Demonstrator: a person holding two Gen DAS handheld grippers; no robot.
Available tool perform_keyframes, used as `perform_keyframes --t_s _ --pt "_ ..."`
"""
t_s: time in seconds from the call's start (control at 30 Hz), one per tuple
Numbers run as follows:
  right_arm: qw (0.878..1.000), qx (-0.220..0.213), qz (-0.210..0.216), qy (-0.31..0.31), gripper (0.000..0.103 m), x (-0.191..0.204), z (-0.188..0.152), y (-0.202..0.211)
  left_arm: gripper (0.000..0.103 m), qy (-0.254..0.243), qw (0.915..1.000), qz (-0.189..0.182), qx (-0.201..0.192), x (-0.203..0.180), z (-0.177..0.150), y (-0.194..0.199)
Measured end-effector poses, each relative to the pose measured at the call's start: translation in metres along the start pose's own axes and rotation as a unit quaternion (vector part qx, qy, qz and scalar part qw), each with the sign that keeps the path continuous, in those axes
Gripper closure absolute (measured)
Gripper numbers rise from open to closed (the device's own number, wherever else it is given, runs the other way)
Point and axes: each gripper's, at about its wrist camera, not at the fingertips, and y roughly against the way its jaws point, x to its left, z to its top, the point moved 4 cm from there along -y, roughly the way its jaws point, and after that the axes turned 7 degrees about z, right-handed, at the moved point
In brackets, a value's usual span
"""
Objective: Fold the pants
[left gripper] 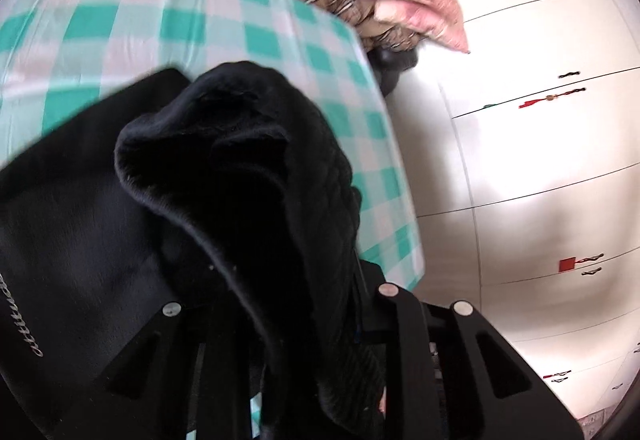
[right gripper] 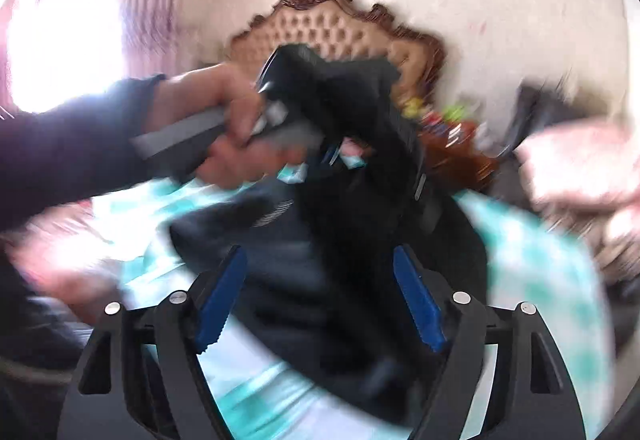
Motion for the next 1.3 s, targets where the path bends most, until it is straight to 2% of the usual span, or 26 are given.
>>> perform_keyframes --t_s 0.07,0.1,0.2,0.3,0.4,0.47,0.53,0.6,0.7,0.73,0.8,0.87,0.97,1.2,1.3 --pt "0.997 0.017 0.048 -0.056 0.025 -0.008 -0.017 0.002 0.080 -0.005 1.0000 -0.005 -0.002 -0.015 0.009 0.008" --pt "0.994 0.012 0.063 -0.091 0.025 -0.018 -0.027 0.004 0.080 -0.007 1.0000 -0.005 -0.002 -0.019 0.012 0.011" --pt "0.985 0.005 0.062 -0.159 0.023 -0.031 -0.046 0.002 0.080 -0.009 0.9999 -0.005 0.004 -0.029 0.014 0.018" --pt "0.982 0.014 0.067 -0.176 0.023 -0.045 -0.045 -0.006 0.080 -0.002 0.9999 -0.011 0.001 -0.030 0.011 0.032" --pt "0.976 0.018 0.117 -0.181 0.023 -0.044 -0.043 -0.004 0.080 0.004 0.9997 -0.019 -0.012 -0.018 0.002 0.058" --pt "0.972 0.005 0.146 -0.185 0.023 -0.042 -0.039 0.004 0.080 0.015 0.9995 -0.020 -0.021 -0.002 -0.004 0.078" --pt "0.959 -0.021 0.197 -0.200 0.023 -0.043 -0.030 0.017 0.080 0.026 0.9990 -0.024 -0.026 0.016 -0.013 0.094" --pt "0.954 -0.055 0.208 -0.210 0.023 -0.051 -0.022 0.031 0.079 0.038 0.9984 -0.029 -0.028 0.037 -0.026 0.107" --pt "0.949 -0.091 0.158 -0.256 0.015 -0.082 -0.015 0.036 0.079 0.059 0.9971 -0.039 -0.029 0.072 -0.044 0.113" --pt "0.953 -0.085 0.124 -0.264 0.015 -0.091 -0.014 0.033 0.079 0.066 0.9965 -0.043 -0.028 0.084 -0.050 0.113" --pt "0.965 -0.048 0.027 -0.257 0.015 -0.108 -0.011 0.018 0.079 0.081 0.9942 -0.061 -0.035 0.108 -0.063 0.111" --pt "0.968 -0.031 -0.006 -0.250 0.015 -0.114 -0.005 0.005 0.079 0.092 0.9916 -0.079 -0.046 0.127 -0.072 0.109" --pt "0.971 -0.018 0.001 -0.240 0.015 -0.110 0.005 -0.019 0.079 0.101 0.9874 -0.102 -0.066 0.148 -0.082 0.111" --pt "0.984 0.038 -0.001 -0.175 0.015 -0.073 0.011 -0.070 0.079 0.117 0.9810 -0.120 -0.097 0.185 -0.091 0.122" --pt "0.991 0.048 -0.001 -0.126 0.015 -0.049 0.015 -0.080 0.079 0.114 0.9810 -0.103 -0.119 0.184 -0.089 0.138"
